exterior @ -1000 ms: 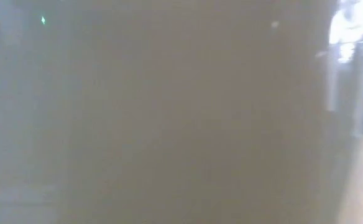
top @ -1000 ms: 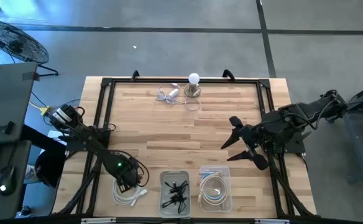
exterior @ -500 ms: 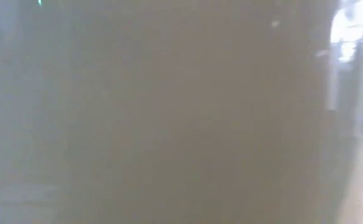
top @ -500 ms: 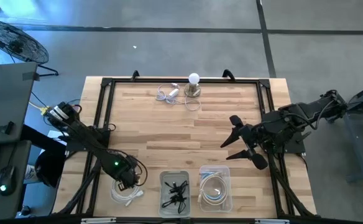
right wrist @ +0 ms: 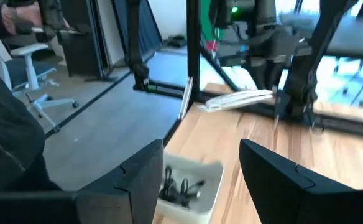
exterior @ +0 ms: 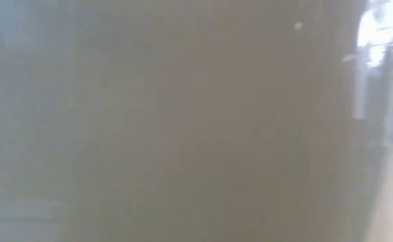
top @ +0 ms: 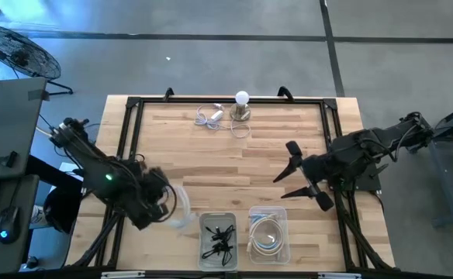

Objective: Pick & Place USB Port
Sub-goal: Put the white HDMI cable into the transparent bin

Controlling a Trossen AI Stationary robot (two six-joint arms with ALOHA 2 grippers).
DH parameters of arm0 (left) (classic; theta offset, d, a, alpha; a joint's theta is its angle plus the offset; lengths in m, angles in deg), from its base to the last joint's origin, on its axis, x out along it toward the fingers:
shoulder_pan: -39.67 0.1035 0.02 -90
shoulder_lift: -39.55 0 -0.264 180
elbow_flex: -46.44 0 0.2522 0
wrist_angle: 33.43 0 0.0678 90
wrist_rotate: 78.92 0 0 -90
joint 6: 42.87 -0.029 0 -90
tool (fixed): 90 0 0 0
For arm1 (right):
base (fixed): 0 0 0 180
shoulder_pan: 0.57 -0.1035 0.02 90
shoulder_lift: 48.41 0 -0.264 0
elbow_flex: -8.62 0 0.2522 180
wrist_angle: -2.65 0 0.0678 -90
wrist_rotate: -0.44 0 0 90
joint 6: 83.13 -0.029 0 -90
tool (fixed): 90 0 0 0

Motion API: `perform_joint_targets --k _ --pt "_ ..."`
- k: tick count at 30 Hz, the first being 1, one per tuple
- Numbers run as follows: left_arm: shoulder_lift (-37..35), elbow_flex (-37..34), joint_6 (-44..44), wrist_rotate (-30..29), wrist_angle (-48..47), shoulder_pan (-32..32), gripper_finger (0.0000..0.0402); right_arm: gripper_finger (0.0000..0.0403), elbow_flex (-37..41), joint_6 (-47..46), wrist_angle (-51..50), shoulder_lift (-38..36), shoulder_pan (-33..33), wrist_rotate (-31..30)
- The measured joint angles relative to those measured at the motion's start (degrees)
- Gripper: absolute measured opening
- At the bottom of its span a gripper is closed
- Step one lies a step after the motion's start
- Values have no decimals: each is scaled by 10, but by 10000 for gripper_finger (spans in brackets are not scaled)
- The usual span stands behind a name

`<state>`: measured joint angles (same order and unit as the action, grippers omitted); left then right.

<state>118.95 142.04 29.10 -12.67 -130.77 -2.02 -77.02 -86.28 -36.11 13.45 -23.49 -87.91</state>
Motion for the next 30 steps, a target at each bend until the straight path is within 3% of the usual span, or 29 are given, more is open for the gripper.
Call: perform_joint_targets --k 5,9,13,19,23,30 --pt "-5 125 -121 -216 13 1 31 204 0 51 43 8 0 0" --pt "-5 186 -273 -300 87 5 31 204 0 96 76 25 0 -21" --pt "-5 197 -366 -366 160 30 31 204 0 123 110 48 2 -46" --pt "8 198 -423 -416 205 106 31 204 0 147 179 69 2 -95" --pt "31 197 -455 -408 239 161 31 204 0 144 208 73 11 -129" --pt "60 197 -575 -386 343 210 31 204 0 101 214 79 32 -133"
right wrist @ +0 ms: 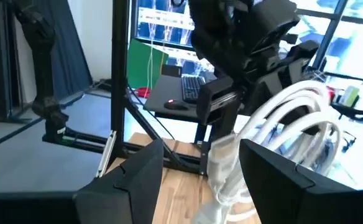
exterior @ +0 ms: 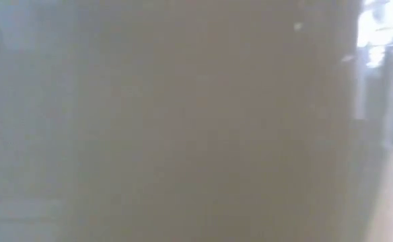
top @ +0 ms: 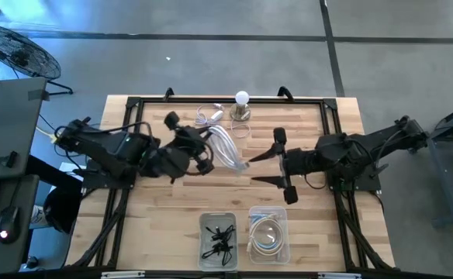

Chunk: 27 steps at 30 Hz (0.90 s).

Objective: Pick & Place USB Port
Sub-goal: Put the white HDMI cable into the transparent bin

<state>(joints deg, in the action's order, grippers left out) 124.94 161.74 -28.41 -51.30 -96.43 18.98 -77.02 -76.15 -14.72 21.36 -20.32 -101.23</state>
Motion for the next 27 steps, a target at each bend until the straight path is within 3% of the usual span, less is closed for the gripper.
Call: perform_joint_targets --k 7,27 --pt "1 0 -71 50 57 28 31 204 0 -18 -4 19 12 20" --pt "2 0 -99 71 80 27 31 205 0 -102 -13 27 62 58"
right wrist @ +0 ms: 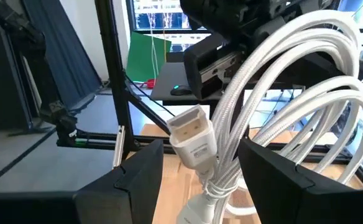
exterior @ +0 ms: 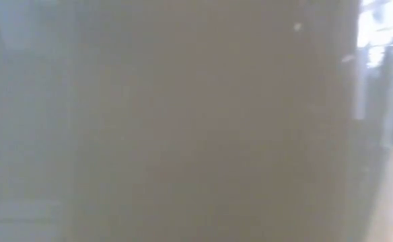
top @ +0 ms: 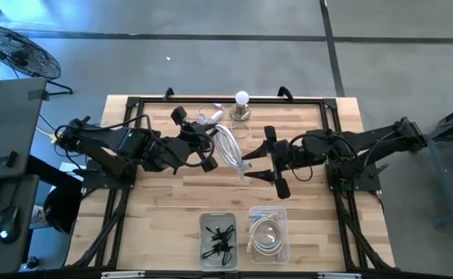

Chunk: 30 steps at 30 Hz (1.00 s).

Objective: Pick & Place USB Port
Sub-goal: Put the white HDMI cable into the transparent bin

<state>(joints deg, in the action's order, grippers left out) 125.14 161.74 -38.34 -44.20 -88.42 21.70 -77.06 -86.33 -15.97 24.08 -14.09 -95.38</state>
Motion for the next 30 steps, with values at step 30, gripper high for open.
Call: perform_joint_targets --k 30 --pt "2 0 -32 11 -3 0 31 205 0 -75 -47 4 35 42"
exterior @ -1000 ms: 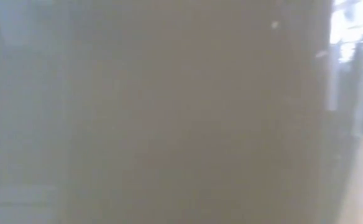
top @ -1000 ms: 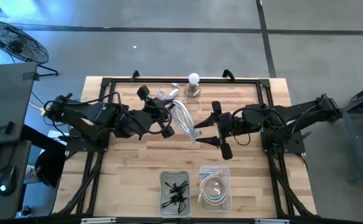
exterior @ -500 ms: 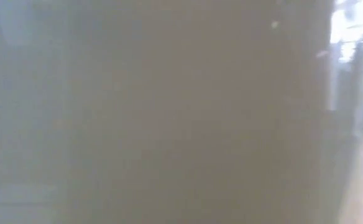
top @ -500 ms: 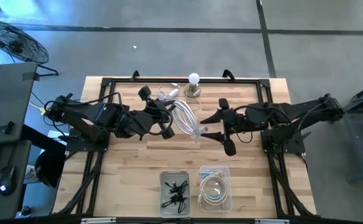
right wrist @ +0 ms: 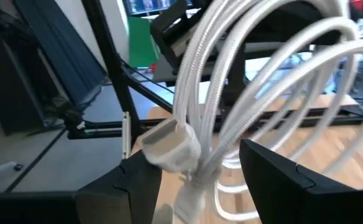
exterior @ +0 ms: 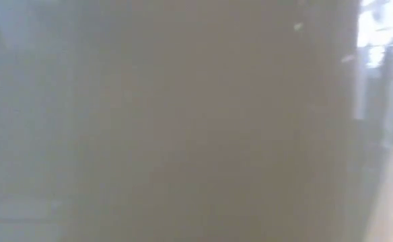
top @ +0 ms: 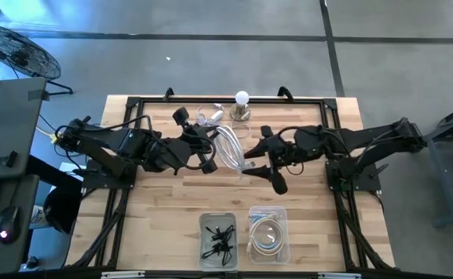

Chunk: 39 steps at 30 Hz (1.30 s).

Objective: Pick & Place USB Port
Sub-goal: Put the white HDMI cable into the transparent bin

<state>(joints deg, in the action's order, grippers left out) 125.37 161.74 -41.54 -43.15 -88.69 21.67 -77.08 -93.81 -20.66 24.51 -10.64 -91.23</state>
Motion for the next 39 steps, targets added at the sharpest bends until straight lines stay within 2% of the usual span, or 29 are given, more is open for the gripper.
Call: perform_joint_targets --k 10,13,15,18,19,26,32,35,39 --pt "0 0 2 10 -5 0 31 204 0 4 89 36 19 60" --pt "0 0 2 10 -6 0 31 193 0 4 96 37 23 66" --pt "0 0 1 11 -7 0 31 162 0 4 98 37 26 66" --pt "0 0 0 12 -16 0 31 64 0 15 95 36 26 65" --pt "0 0 0 12 -20 0 31 45 0 27 94 36 26 65" --pt "0 0 0 20 -24 0 34 39 0 38 91 36 26 50" --pt "0 0 0 22 -23 0 98 37 0 36 89 36 26 34" --pt "0 0 -2 23 -20 0 107 36 -1 36 85 33 25 31" --pt "-11 0 -65 29 37 0 110 36 -32 64 50 30 11 -6"
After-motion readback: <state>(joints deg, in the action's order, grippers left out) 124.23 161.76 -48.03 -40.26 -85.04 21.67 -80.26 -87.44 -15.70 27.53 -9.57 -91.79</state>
